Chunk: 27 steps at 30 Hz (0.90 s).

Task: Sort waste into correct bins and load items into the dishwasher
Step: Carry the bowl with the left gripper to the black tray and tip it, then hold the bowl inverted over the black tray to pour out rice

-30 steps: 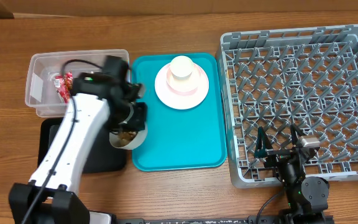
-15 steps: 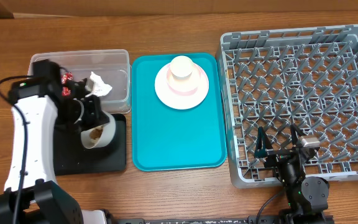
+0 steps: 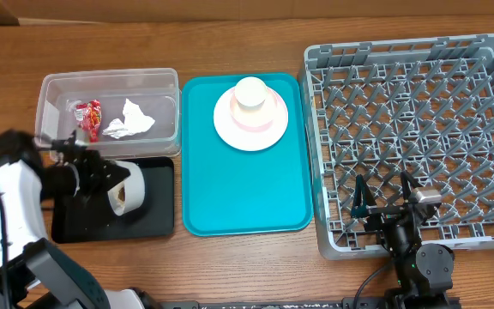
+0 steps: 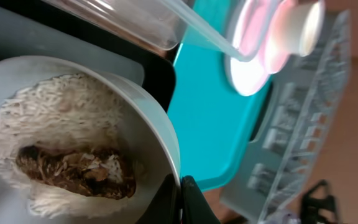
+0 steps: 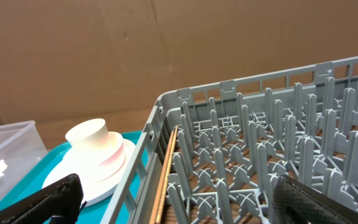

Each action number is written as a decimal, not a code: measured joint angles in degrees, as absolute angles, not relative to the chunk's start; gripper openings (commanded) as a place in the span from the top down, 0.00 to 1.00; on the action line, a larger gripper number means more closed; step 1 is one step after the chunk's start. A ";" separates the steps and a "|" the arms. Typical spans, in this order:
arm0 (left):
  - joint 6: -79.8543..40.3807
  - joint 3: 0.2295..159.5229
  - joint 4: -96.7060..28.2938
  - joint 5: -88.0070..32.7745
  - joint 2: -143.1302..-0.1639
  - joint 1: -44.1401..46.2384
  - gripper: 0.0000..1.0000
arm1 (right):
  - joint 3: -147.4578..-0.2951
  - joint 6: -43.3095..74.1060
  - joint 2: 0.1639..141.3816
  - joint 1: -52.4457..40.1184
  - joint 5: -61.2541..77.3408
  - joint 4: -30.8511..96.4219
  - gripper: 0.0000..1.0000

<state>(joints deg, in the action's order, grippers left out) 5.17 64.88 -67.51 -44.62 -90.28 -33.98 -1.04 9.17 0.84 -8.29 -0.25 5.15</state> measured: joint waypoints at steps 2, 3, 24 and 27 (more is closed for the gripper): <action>7.79 63.64 -67.75 -48.62 -90.28 -36.97 0.96 | -1.04 9.17 0.84 -8.29 -0.25 5.15 0.00; 9.28 63.02 -68.14 -50.94 -90.28 -38.48 0.96 | -1.04 9.17 0.84 -8.29 -0.25 5.15 0.00; 20.03 56.86 -69.87 -73.01 -90.28 -52.93 0.96 | -1.04 9.17 0.84 -8.29 -0.25 5.17 0.00; 20.12 56.86 -70.11 -74.85 -90.28 -52.93 0.96 | -1.04 9.17 0.84 -8.29 -0.25 5.17 0.00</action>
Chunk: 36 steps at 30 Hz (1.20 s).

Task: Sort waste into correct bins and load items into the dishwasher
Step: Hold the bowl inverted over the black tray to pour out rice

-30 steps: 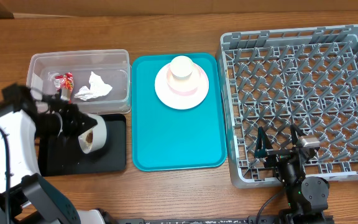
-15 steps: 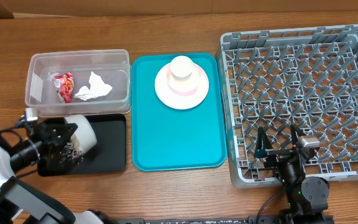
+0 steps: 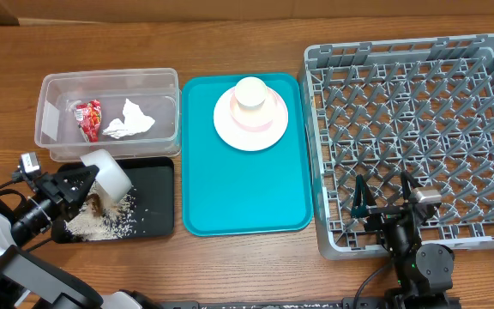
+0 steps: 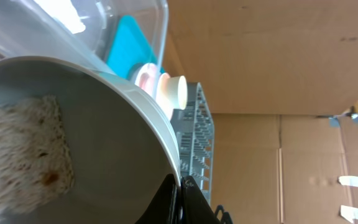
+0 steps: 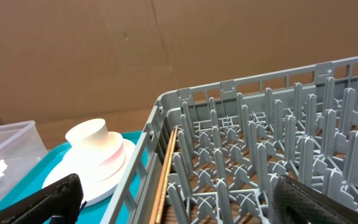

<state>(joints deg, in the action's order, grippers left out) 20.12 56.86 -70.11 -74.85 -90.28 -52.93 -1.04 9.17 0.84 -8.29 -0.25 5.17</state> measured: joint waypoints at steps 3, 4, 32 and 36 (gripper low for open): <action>20.18 56.86 -71.16 -76.05 -90.28 -52.93 0.96 | -1.04 9.19 0.84 -8.29 -0.25 5.15 0.00; 20.23 56.86 -73.03 -76.31 -90.28 -52.93 0.96 | -1.04 9.15 0.84 -8.29 -0.23 5.15 0.00; 19.94 56.60 -75.88 -83.22 -90.28 -52.90 0.96 | -1.04 9.17 0.84 -8.29 -0.27 5.15 0.00; 19.11 56.60 -75.13 -83.35 -90.28 -52.90 0.96 | -1.04 9.17 0.84 -8.29 -0.25 5.17 0.00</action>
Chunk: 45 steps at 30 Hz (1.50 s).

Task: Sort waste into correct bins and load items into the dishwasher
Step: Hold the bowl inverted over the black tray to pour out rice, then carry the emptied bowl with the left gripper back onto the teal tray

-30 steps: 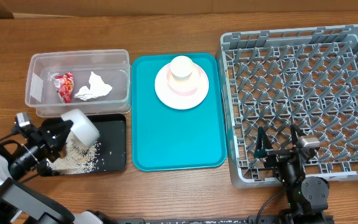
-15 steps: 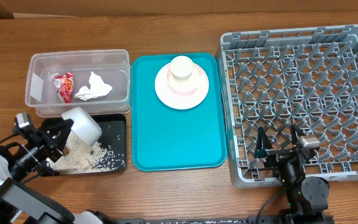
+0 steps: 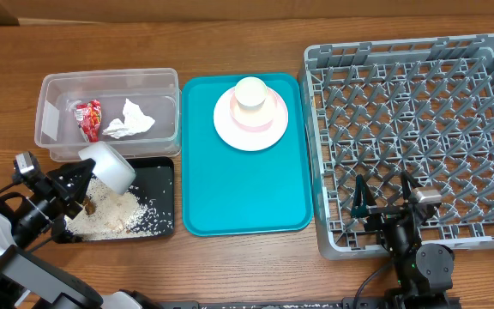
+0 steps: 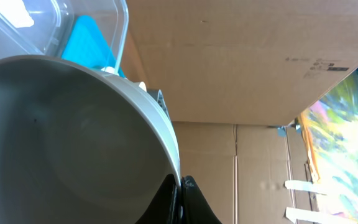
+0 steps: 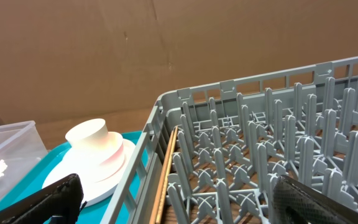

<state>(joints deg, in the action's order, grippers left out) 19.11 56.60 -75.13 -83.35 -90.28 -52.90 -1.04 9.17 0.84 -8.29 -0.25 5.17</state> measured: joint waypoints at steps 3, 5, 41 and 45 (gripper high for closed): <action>18.81 56.60 -76.47 -83.13 -90.28 -52.90 0.96 | -1.04 9.17 0.84 -8.29 -0.25 5.17 0.00; 18.81 56.60 -76.42 -83.05 -90.28 -52.90 0.96 | -1.04 9.17 0.84 -8.29 -0.25 5.17 0.00; 26.72 73.34 -88.55 -80.53 -90.30 -19.14 0.96 | -1.04 9.19 0.84 -8.29 -0.25 5.15 0.00; 20.93 77.21 -82.39 -76.14 -90.30 -10.00 0.96 | -1.04 9.15 0.84 -8.29 -0.23 5.15 0.00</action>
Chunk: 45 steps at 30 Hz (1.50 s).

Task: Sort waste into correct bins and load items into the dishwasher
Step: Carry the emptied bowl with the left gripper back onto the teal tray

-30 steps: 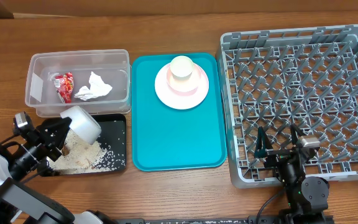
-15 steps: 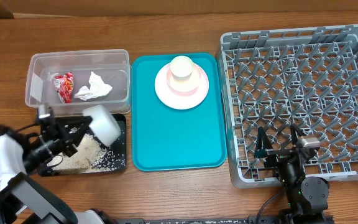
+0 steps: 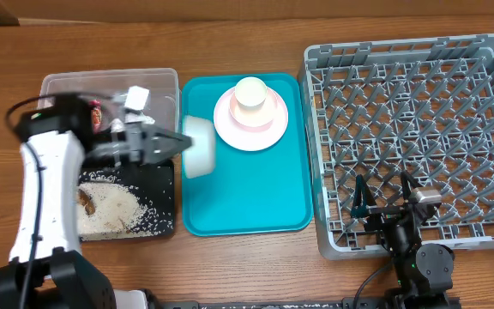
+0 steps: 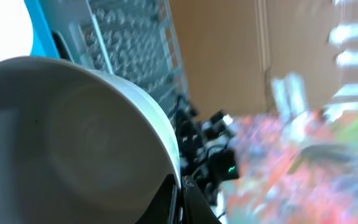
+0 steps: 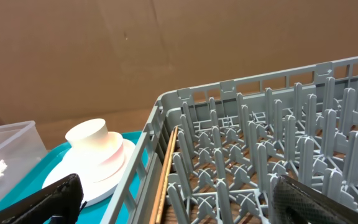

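My left gripper (image 3: 177, 142) is shut on the rim of a white bowl (image 3: 200, 147), held on its side over the left part of the teal tray (image 3: 247, 193). The left wrist view shows the bowl (image 4: 73, 137) empty, with the gripper (image 4: 180, 186) pinching its edge. Rice and a brown lump lie on the black tray (image 3: 163, 172). A white cup (image 3: 250, 91) stands on a pink plate (image 3: 251, 124) at the tray's far end. The grey dish rack (image 3: 312, 129) is on the right. My right gripper (image 3: 382, 199) is open at the rack's front left corner, and its view shows the gripper (image 5: 176, 205) holding nothing.
A clear bin (image 3: 110, 75) with a red wrapper and crumpled tissue stands behind the black tray, partly hidden by my left arm. A wooden stick (image 5: 166, 168) lies along the rack's left inner wall. Cardboard walls surround the table.
My left gripper has moved right with the empty bowl, from over the black tray to over the teal tray's left part. The rice stays on the black tray. The right arm has not moved.
The left gripper first held the bowl on its side over the black tray, with rice and brown food inside. Then rice lay on that tray with some still in the bowl. Then the bowl was empty. Now it hangs over the teal tray.
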Each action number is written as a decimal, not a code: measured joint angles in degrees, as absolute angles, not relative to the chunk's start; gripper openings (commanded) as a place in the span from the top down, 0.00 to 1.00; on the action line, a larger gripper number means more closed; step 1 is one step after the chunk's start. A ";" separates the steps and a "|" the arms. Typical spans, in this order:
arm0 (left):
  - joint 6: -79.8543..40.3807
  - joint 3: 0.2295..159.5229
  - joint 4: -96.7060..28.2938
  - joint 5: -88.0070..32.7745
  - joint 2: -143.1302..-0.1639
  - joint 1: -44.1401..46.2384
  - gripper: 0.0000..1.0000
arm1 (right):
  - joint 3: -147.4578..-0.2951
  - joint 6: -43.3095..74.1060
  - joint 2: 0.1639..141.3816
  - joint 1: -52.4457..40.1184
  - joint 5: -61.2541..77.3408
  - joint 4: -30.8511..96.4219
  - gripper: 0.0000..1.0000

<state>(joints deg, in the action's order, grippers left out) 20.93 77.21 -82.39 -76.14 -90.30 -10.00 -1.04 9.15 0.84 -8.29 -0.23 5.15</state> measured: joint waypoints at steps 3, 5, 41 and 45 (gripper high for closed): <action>11.62 79.26 -75.24 -68.69 -90.28 -2.83 0.96 | -1.04 9.15 0.84 -8.29 -0.25 5.15 0.00; 4.99 79.83 -71.05 -62.35 -90.28 2.13 0.96 | -1.04 9.19 0.84 -8.29 -0.27 5.15 0.00; -35.00 73.63 -57.01 11.05 -96.27 47.11 0.96 | -1.04 9.17 0.84 -8.29 -0.27 5.15 0.00; -35.09 73.58 -56.99 11.22 -97.65 47.11 0.96 | -1.04 9.17 0.84 -8.29 -0.25 5.19 0.00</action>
